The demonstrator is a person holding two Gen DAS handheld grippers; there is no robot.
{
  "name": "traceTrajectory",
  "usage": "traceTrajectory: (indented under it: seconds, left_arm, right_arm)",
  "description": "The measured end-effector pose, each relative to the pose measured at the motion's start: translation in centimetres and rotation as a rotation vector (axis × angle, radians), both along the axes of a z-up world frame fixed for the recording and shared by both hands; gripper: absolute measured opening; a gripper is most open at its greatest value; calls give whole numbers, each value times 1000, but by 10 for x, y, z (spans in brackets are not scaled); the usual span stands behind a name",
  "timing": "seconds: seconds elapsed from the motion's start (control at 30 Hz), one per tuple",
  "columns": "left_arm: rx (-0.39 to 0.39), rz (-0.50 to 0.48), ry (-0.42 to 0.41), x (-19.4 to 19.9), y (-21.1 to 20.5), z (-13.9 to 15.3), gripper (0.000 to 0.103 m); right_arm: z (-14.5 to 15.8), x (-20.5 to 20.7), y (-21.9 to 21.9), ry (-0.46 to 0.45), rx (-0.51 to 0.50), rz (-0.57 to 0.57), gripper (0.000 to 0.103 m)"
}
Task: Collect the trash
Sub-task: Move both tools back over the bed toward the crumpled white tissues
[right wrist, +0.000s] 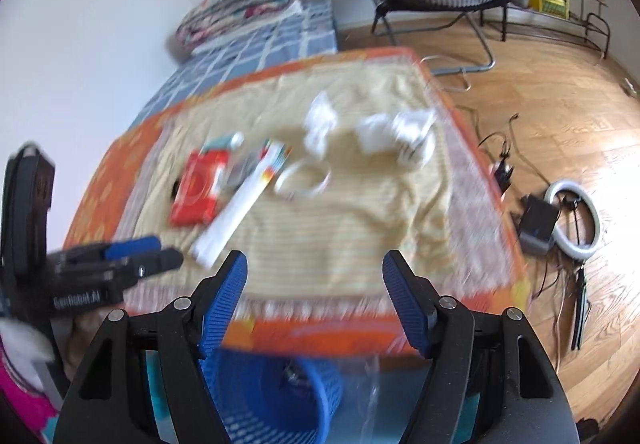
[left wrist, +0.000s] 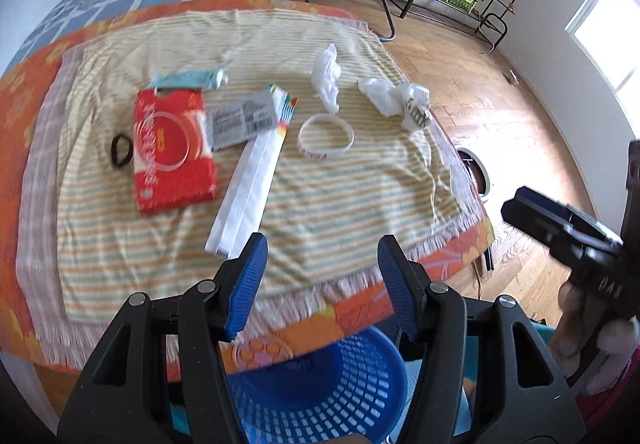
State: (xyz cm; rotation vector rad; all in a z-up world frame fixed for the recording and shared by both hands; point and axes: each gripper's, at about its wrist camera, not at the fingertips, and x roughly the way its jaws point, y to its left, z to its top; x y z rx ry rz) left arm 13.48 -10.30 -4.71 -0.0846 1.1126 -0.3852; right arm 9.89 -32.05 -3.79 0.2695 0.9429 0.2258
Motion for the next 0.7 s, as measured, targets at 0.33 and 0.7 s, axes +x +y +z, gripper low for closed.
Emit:
traceTrajectory:
  seconds: [0.33, 0.7]
  left_arm:
    - [11, 1, -27, 74, -36, -15, 59]
    - [-5, 27, -36, 153, -64, -52, 59]
  right_arm:
    - [-13, 91, -44, -2, -33, -105, 70]
    - [-66, 168, -65, 105, 9, -195, 70]
